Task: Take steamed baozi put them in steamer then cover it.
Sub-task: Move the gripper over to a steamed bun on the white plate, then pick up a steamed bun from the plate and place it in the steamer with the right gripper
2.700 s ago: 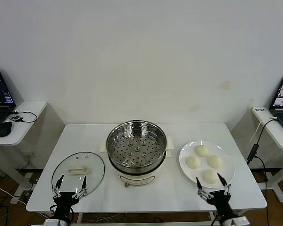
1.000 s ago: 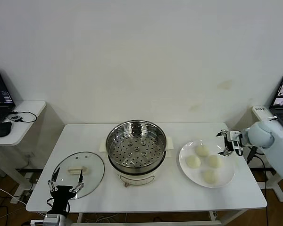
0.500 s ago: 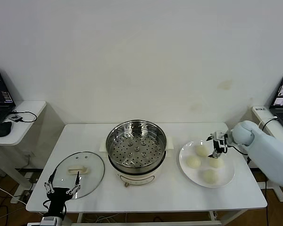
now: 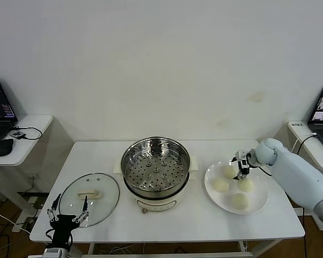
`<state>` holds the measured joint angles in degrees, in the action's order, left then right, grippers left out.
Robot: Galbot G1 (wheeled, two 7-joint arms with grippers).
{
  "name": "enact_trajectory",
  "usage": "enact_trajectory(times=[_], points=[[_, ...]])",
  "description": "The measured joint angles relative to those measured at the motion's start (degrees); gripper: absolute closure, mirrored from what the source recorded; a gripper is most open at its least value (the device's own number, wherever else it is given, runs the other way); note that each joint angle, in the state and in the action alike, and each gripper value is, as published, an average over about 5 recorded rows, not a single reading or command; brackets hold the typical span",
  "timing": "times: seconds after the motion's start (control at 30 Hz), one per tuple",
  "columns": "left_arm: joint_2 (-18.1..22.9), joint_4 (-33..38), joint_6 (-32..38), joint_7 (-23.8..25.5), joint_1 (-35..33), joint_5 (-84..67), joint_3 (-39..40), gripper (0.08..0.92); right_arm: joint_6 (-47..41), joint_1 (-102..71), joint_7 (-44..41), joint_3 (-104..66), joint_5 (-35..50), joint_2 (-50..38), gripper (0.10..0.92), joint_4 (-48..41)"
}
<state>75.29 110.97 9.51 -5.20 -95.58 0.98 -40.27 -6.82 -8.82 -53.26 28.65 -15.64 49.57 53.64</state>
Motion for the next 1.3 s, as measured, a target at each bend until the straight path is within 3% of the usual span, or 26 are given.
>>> enact_trajectory(times=[0.7,1.03,1.3], points=[[0.17,-0.25,0.86,-0.14,-0.14,-0.31,-0.48,0.177,-0.40,0.54,0.04,0.97,-1.38,1.78,0.429,-2.25],[-0.31,-0.51,0.93,-0.36,-0.27,-0.84,-0.69,0.177,-1.24,3.01,-0.68,3.33,1.93,-1.67,0.440,2.60],[-1.46,-0.57,0.28,0.02,0.19,-2.58,-0.28,0.177,-2.03,12.27,-0.44,10.91,10.43,-8.07,0.435,11.79]])
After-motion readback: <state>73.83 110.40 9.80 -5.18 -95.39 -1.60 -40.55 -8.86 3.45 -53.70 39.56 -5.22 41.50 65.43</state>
